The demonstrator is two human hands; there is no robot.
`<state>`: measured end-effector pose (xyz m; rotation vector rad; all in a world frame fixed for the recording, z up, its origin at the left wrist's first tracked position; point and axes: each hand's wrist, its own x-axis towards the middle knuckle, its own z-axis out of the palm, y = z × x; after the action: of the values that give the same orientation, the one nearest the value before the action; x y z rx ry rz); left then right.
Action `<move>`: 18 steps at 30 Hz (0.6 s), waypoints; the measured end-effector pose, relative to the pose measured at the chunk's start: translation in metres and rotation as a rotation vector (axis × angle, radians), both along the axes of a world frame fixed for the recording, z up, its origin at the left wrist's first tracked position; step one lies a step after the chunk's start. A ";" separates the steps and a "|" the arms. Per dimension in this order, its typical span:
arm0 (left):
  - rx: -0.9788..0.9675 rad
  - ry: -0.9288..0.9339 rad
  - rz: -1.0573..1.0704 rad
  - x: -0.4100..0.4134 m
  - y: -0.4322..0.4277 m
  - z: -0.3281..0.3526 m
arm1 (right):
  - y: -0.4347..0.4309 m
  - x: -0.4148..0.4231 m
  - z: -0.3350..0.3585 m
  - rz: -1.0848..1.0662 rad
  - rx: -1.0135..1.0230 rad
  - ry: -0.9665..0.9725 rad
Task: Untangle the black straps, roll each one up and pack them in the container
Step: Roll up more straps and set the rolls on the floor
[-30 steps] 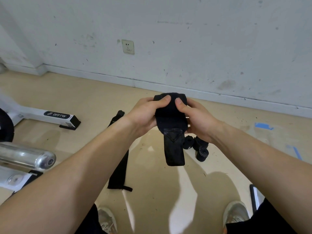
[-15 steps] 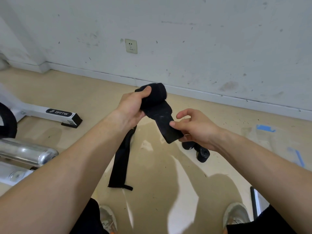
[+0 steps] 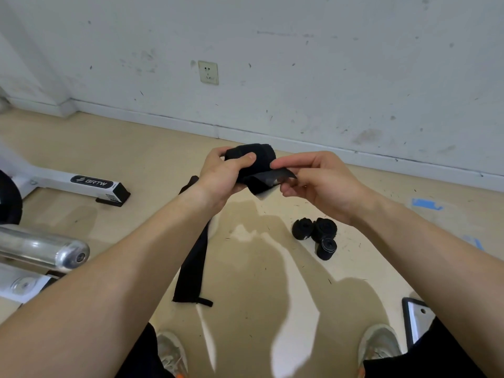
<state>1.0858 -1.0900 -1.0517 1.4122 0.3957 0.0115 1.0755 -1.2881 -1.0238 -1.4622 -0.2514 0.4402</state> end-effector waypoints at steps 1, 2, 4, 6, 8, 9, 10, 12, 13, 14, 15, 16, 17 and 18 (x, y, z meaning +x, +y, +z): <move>-0.009 0.007 -0.004 0.000 -0.001 0.000 | -0.001 0.000 0.000 0.019 -0.020 -0.033; -0.015 0.010 -0.013 -0.001 -0.001 0.000 | -0.001 0.000 0.000 0.030 -0.038 -0.061; -0.009 0.015 -0.038 -0.002 -0.004 -0.001 | -0.002 0.001 0.001 0.016 -0.061 -0.096; 0.007 0.023 -0.066 -0.005 -0.006 -0.002 | -0.002 0.002 0.001 -0.032 -0.106 -0.149; 0.016 0.027 -0.111 -0.008 -0.010 -0.004 | -0.002 0.004 0.001 -0.095 -0.155 -0.202; 0.011 0.024 -0.145 -0.010 -0.011 -0.004 | -0.002 0.005 0.002 -0.131 -0.179 -0.225; -0.003 0.020 -0.183 -0.012 -0.013 -0.005 | -0.003 0.006 0.002 -0.164 -0.205 -0.248; -0.050 0.010 -0.248 -0.015 -0.017 -0.005 | -0.005 0.009 0.003 -0.221 -0.266 -0.296; -0.078 0.008 -0.270 -0.016 -0.018 -0.005 | -0.005 0.011 0.003 -0.241 -0.290 -0.315; -0.104 0.006 -0.288 -0.016 -0.020 -0.004 | -0.006 0.012 0.003 -0.256 -0.304 -0.327; -0.123 0.004 -0.304 -0.017 -0.021 -0.003 | -0.006 0.013 0.003 -0.266 -0.310 -0.334; -0.142 0.001 -0.317 -0.018 -0.022 -0.002 | -0.006 0.014 0.003 -0.271 -0.310 -0.338; -0.160 -0.001 -0.329 -0.019 -0.023 -0.001 | -0.006 0.014 0.003 -0.273 -0.309 -0.342; -0.181 -0.005 -0.340 -0.021 -0.024 0.000 | -0.006 0.015 0.004 -0.275 -0.307 -0.347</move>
<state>1.0652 -1.1144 -1.0514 1.2842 0.1445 -0.2906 1.0906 -1.2945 -1.0203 -1.8441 -0.2609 -0.0033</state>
